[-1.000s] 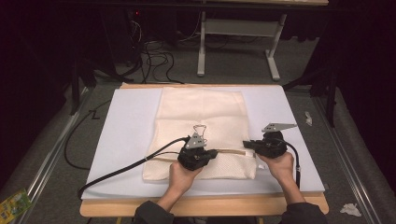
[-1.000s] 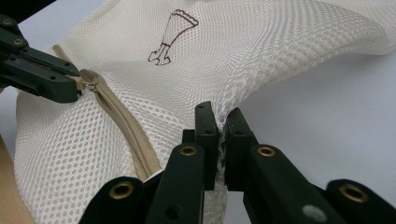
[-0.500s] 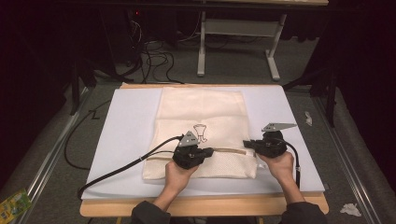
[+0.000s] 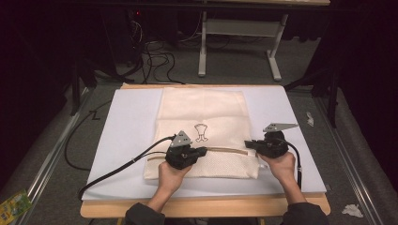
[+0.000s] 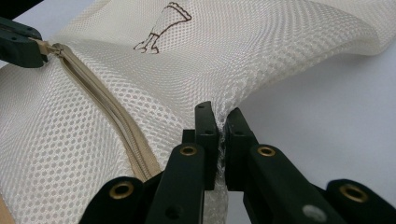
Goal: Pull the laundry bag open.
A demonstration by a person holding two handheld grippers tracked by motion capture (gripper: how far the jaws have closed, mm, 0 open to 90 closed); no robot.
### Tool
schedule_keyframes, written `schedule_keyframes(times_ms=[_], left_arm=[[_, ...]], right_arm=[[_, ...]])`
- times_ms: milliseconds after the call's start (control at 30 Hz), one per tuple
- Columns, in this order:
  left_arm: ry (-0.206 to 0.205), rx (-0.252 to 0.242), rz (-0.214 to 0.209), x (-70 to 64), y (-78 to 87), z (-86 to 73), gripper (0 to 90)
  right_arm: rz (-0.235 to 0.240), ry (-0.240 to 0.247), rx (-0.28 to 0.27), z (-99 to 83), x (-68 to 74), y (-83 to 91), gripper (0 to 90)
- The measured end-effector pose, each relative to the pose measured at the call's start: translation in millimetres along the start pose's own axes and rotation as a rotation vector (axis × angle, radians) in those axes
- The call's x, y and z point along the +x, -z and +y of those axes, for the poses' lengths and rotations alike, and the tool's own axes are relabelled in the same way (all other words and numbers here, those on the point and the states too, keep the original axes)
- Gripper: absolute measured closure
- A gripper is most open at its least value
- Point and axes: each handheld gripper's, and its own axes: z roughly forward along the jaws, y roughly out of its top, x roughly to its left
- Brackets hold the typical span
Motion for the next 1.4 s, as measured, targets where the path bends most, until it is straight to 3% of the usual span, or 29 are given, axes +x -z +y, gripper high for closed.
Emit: schedule_keyframes(times_ms=[500, 600, 1400], left_arm=[[0.002, -0.004, 0.01, -0.5, 7.4, -0.5, 87.2], [-0.001, 0.004, 0.021, 0.5, 9.2, -0.4, 87.2], [0.007, -0.007, 0.029, 3.9, 18.5, -3.4, 87.2]], right_arm=[[-0.006, 0.005, -0.013, 4.4, 2.4, 0.6, 88.3], [-0.027, 0.014, -0.004, 4.1, 3.1, 0.8, 88.3], [-0.026, 0.019, -0.006, 5.9, 2.2, 0.6, 88.3]])
